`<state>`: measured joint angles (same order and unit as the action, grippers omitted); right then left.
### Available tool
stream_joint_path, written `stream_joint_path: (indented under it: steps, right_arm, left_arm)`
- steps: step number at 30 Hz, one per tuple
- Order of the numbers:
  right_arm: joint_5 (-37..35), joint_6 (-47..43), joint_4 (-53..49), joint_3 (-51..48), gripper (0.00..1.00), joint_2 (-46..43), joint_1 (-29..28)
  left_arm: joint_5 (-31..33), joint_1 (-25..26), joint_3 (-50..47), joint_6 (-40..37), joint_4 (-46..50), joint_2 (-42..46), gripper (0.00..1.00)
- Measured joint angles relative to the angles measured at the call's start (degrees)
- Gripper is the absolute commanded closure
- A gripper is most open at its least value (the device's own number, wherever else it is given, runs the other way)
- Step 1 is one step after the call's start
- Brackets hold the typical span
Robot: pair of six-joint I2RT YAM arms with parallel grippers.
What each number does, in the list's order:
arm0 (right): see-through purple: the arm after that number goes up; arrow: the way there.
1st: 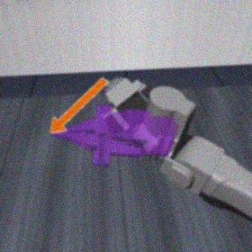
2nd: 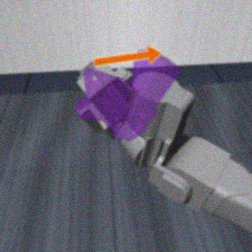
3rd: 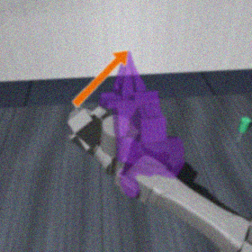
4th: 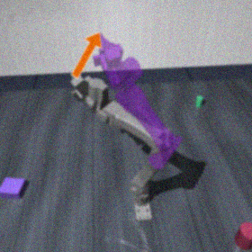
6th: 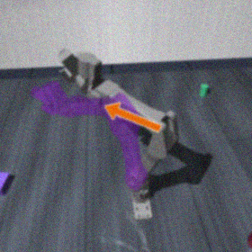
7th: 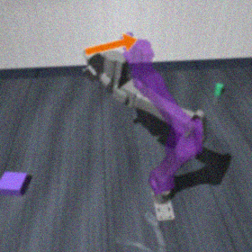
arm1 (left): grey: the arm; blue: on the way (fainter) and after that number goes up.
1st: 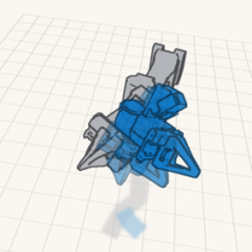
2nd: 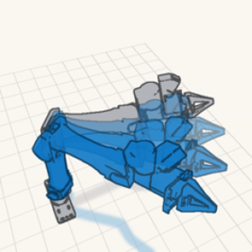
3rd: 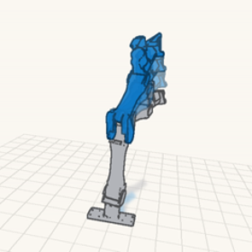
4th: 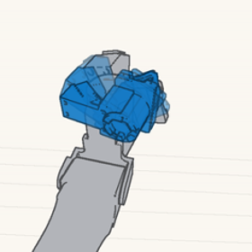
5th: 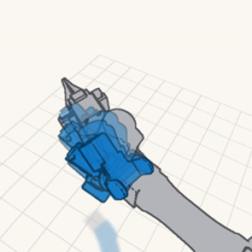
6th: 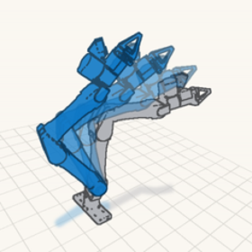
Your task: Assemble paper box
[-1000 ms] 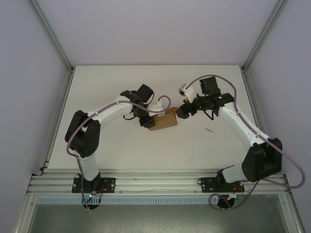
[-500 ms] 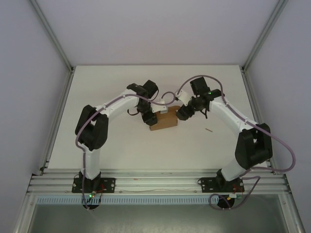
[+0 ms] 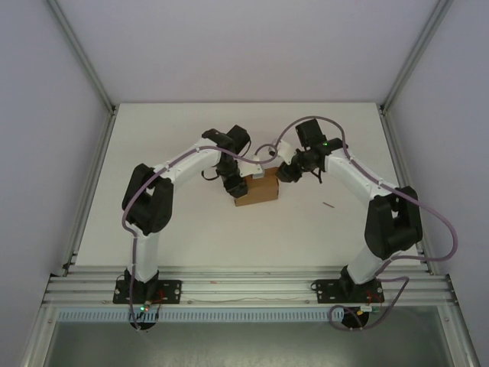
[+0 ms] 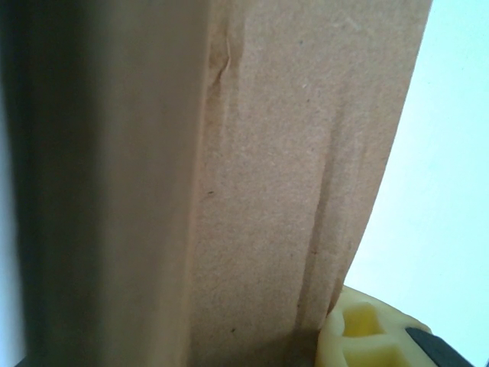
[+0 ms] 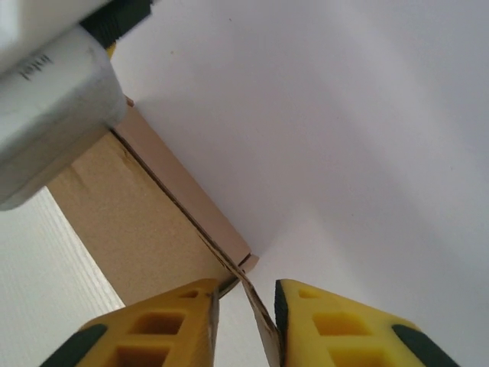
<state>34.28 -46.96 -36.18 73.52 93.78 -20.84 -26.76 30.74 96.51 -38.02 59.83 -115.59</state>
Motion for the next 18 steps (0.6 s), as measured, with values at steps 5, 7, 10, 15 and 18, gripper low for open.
stream_joint_path:
  steps: [5,7,10,15,18]
  right_arm:
    - [1.42,-0.81,-1.2,1.22,1.0,0.83,0.31]
    - [2.19,-1.11,-2.16,2.01,1.0,1.62,0.52]
    - [3.06,0.31,-2.58,2.29,1.0,2.34,0.63]
    - [2.99,13.22,5.14,-2.45,1.0,0.7,0.46]
    - [0.46,26.18,13.42,-8.7,1.0,-2.97,-0.72]
  left_arm:
    - [0.0,0.0,0.87,-0.15,0.94,-0.59,0.76]
    - [0.0,0.0,0.92,-0.13,1.14,-0.59,0.76]
    - [0.04,0.0,0.92,-0.11,1.55,-0.59,0.77]
    - [0.2,-0.04,0.92,0.87,1.46,-0.59,0.76]
    - [0.2,-0.04,0.92,1.64,1.44,-0.59,0.76]
